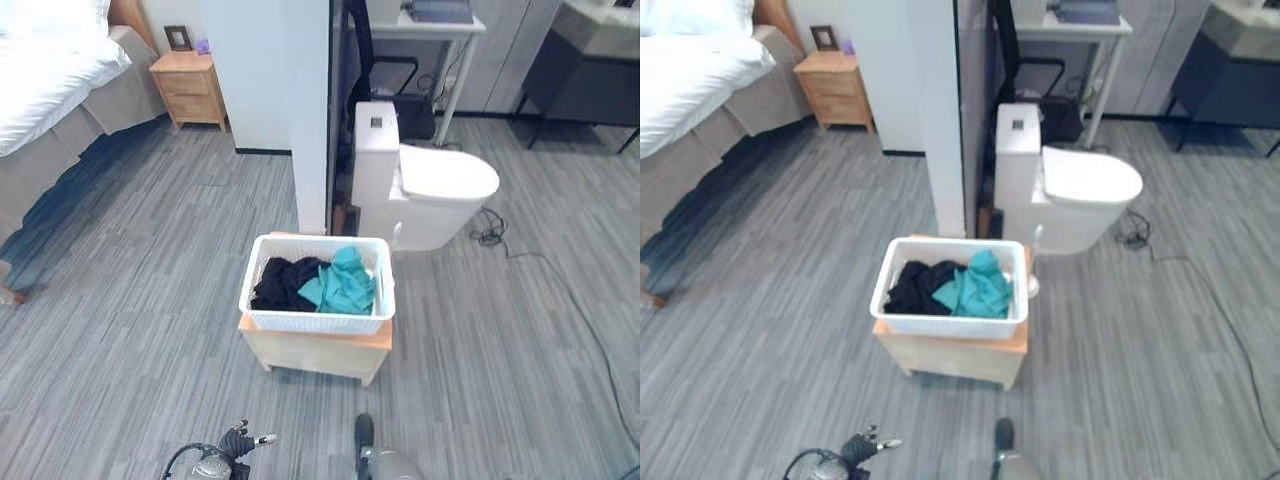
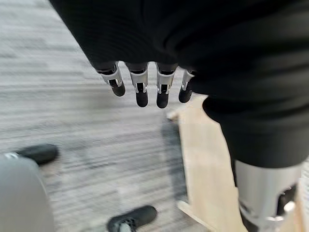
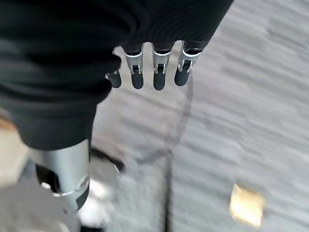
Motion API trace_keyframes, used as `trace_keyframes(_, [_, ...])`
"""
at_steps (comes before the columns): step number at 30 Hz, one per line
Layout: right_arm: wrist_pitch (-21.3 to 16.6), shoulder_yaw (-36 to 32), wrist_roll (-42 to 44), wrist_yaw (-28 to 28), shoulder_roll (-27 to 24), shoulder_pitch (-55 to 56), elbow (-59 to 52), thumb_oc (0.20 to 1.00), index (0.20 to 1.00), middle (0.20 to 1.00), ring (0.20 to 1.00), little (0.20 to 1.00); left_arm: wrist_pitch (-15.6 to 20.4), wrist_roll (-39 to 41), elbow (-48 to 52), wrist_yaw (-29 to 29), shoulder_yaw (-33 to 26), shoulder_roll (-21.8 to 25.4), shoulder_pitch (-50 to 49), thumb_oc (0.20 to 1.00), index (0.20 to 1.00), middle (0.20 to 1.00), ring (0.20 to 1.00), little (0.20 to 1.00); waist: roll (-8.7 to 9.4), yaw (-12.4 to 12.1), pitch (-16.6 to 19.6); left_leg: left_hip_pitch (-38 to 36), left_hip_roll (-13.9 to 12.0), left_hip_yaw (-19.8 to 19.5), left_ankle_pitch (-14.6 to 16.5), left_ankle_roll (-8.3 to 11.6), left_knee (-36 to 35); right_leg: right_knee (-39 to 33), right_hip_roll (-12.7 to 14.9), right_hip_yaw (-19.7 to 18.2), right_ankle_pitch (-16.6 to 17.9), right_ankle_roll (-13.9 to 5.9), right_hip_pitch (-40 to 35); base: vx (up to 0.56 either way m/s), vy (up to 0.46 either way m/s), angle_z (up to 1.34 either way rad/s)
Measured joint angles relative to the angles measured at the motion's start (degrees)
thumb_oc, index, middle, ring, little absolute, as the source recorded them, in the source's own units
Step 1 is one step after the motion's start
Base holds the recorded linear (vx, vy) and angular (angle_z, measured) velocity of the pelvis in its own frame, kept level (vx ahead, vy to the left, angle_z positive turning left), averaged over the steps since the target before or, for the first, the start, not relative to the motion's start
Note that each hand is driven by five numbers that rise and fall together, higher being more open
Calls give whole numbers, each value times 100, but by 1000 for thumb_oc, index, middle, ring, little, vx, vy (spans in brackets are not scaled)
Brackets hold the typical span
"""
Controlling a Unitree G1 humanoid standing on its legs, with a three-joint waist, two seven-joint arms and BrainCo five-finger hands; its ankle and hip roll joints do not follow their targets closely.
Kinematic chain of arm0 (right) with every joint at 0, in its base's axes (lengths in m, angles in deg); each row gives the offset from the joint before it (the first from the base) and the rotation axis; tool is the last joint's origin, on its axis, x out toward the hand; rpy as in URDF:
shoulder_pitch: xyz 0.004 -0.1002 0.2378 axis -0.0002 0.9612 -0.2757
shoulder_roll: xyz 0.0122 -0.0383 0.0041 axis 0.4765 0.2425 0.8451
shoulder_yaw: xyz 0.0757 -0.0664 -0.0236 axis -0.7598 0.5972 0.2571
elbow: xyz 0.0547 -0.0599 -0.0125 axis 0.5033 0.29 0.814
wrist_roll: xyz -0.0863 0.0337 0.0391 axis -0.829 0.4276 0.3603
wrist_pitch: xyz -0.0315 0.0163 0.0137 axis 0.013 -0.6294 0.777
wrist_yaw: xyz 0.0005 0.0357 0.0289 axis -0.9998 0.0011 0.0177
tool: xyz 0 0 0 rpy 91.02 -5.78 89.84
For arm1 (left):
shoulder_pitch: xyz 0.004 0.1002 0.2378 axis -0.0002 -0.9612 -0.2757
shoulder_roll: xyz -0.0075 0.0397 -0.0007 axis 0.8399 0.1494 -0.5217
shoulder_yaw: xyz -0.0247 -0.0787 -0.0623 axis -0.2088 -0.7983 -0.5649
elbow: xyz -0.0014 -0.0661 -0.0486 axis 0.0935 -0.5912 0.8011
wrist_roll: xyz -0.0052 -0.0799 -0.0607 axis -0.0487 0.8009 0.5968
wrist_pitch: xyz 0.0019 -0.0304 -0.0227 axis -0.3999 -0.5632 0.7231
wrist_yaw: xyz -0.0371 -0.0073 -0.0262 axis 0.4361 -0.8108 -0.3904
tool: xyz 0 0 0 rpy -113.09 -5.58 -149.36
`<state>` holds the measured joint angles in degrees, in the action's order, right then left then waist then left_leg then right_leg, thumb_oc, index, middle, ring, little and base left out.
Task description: Grab the laundry basket,head to the washer,open it,put in the laundry and shut it.
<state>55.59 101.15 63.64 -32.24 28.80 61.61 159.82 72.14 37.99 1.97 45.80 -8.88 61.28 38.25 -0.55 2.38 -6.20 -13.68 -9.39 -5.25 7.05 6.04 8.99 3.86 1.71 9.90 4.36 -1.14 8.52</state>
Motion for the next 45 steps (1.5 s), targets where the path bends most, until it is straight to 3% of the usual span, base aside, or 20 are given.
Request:
trace_keyframes(3, [2, 68, -1, -14, 172, 93, -15, 1000, 1000, 1000, 1000, 1000, -1, 59, 0, 4, -246, 79, -126, 1000, 1000, 1000, 1000, 1000, 241, -88, 146, 772, 14, -82, -405, 518, 1651, -302, -191, 1, -58, 228, -312, 143, -255, -9])
trace_keyframes(4, [-6, 191, 4, -13, 247, 73, -37, 1000, 1000, 1000, 1000, 1000, 0, 257, 13, 5, -464, 111, -122, 1000, 1000, 1000, 1000, 1000, 382, -212, 170, 1499, 117, -277, -1124, 478, 2968, -440, -237, -57, -37, 564, -448, 163, -163, -32])
trace_keyframes(5, [-13, 350, 4, -11, 259, 103, -24, 1000, 1000, 1000, 1000, 1000, 0, 298, 12, 27, -503, 131, -54, 1000, 1000, 1000, 1000, 1000, 424, -286, 155, 1769, 198, -427, -1477, 502, 3505, -528, -270, -87, 49, 578, -526, 183, -102, -35])
trace_keyframes(6, [-10, 437, 5, -4, 285, -30, -24, 1000, 1000, 1000, 1000, 1000, 7, 362, 31, 59, -505, 172, -11, 1000, 1000, 1000, 1000, 1000, 487, -394, 98, 2012, 212, -436, -1106, 361, 3659, -609, -266, -159, -93, 733, -630, 187, -32, 1])
trace_keyframes(7, [-19, 569, 8, 9, 351, -111, -46, 1000, 1000, 1000, 1000, 1000, 9, 396, 31, 80, -463, 241, 128, 1000, 1000, 1000, 1000, 1000, 689, -369, -16, 2350, 206, -107, -627, 61, 3012, -877, -164, -126, -74, 778, -867, 193, 12, 11])
trace_keyframes(8, [-20, 571, 9, 17, 349, -143, -40, 1000, 1000, 1000, 1000, 1000, 17, 406, 140, 101, -432, 246, 163, 1000, 1000, 1000, 1000, 1000, 738, -404, -78, 2408, 226, 16, -608, 30, 2323, -891, -131, -103, -75, 748, -895, 209, 69, 16])
trace_keyframes(10, [-39, 571, 11, 41, 258, -354, -56, 1000, 1000, 1000, 1000, 1000, 24, 451, 360, 137, -380, 207, 166, 1000, 1000, 1000, 1000, 1000, 593, -433, -236, 2602, 276, 3, -685, 158, 1014, -942, -176, 0, -227, 510, -1093, 213, 111, 7])
trace_keyframes(12, [-33, 554, 14, 87, 180, -405, -34, 1000, 1000, 1000, 1000, 1000, 53, 468, 602, 209, -370, 193, 110, 1000, 1000, 1000, 1000, 1000, 322, -520, -236, 2458, 328, 142, -1170, 283, -1481, -937, -304, 79, -439, 302, -1298, 264, 168, 3])
trace_keyframes(13, [-44, 501, 14, 144, 134, -495, -51, 1000, 1000, 1000, 1000, 1000, 56, 518, 714, 221, -395, 211, -78, 1000, 1000, 1000, 1000, 1000, 173, -581, -257, 2435, 289, 242, -1317, 154, -1454, -939, -399, -13, -495, 330, -1460, 255, 161, -46])
trace_keyframes(15, [-138, 441, 49, 182, 91, -470, -147, 1000, 1000, 1000, 1000, 1000, 53, 626, 733, 221, -386, 211, -339, 1000, 1000, 1000, 1000, 1000, 125, -542, -205, 2214, 374, 248, -1356, 85, -1255, -891, -383, -158, -599, 347, -1682, 169, 95, -52])
trace_keyframes(17, [-150, 30, 176, 253, 19, -362, -324, 1000, 1000, 1000, 1000, 1000, 57, 620, 735, 212, -398, 237, -500, 1000, 1000, 1000, 1000, 1000, 13, -460, -113, 1743, 384, 314, -1398, -64, -1228, -886, -355, -366, -761, 168, -1865, 157, 90, -43])
trace_keyframes(18, [-153, -161, 309, 280, 59, -314, -398, 1000, 1000, 1000, 1000, 1000, 54, 621, 729, 216, -424, 292, -553, 1000, 1000, 1000, 1000, 1000, 98, -441, -81, 1581, 460, 449, -1552, -211, -1435, -881, -265, -444, -753, 113, -1905, 147, 73, -39])
trace_keyframes(21, [-158, -470, 537, 285, 147, -159, -540, 1000, 1000, 1000, 1000, 1000, 25, 644, 892, 218, -648, 585, -592, 1000, 1000, 1000, 1000, 1000, 407, -452, 43, 1515, 621, 610, -1411, -405, -1432, -763, -57, -471, -790, -31, -1850, 114, 48, -23])
trace_keyframes(23, [-156, -702, 666, 405, 99, -42, -653, 1000, 1000, 1000, 1000, 1000, 35, 765, 1246, 267, -836, 756, -696, 1000, 1000, 1000, 1000, 1000, 459, -464, 81, 1346, 700, 614, -1313, -531, -1432, -597, 46, -471, -853, -149, -1899, 89, 9, -4])
trace_keyframes(25, [-184, -1037, 835, 472, 118, 149, -984, 1000, 1000, 1000, 1000, 1000, 250, 1454, 2472, 348, -1597, 753, -1264, 1000, 1000, 1000, 1000, 1000, 536, -522, 158, 1258, 811, 730, -1201, -555, -1434, -696, 171, -476, -954, -301, -1972, 93, -11, -21])
trace_keyframes(27, [-249, -1269, 977, 530, 113, 308, -1316, 1000, 1000, 1000, 1000, 1000, 457, 1996, 3477, 459, -2187, 703, -1670, 1000, 1000, 1000, 1000, 1000, 630, -545, 222, 1263, 925, 769, -1189, -549, -1437, -887, 274, -467, -962, -292, -2065, 84, -3, -15])
trace_keyframes(33, [-92, -1565, 1188, 512, -429, 909, -2630, 1000, 1000, 1000, 1000, 1000, 463, 2181, 4669, 751, -2759, 821, -2047, 1000, 1000, 1000, 1000, 1000, 343, -535, 247, 1323, 886, 770, -1177, -496, -1466, -935, 240, -478, -976, -231, -1998, 33, 9, -1])
trace_keyframes(36, [-12, -1525, 1189, 503, -770, 879, -3009, 1000, 1000, 1000, 1000, 1000, 432, 1999, 4791, 878, -2684, 966, -1858, 1000, 1000, 1000, 1000, 1000, 244, -532, 295, 1436, 859, 766, -1203, -468, -1465, -935, 215, -474, -904, -192, -1878, 0, 0, 0])
trace_keyframes(41, [64, -991, 1186, 461, -983, 102, -3025, 1000, 1000, 1000, 1000, 1000, 141, 1621, 4328, 868, -1875, 1539, -878, 1000, 1000, 1000, 1000, 1000, 236, -500, 279, 1687, 801, 763, -1346, -439, -1462, -909, 155, -468, -793, -209, -1627, -123, 28, 0])
trace_keyframes(45, [216, -159, 1194, 388, -1037, -1870, -2715, 1000, 1000, 1000, 1000, 1000, -367, 1051, 3573, 642, -424, 1870, 774, 1000, 1000, 1000, 1000, 1000, 339, -419, -274, 2220, 697, 769, -1639, -479, -1434, -885, 52, -504, -539, -246, -1062, -287, 18, -7])
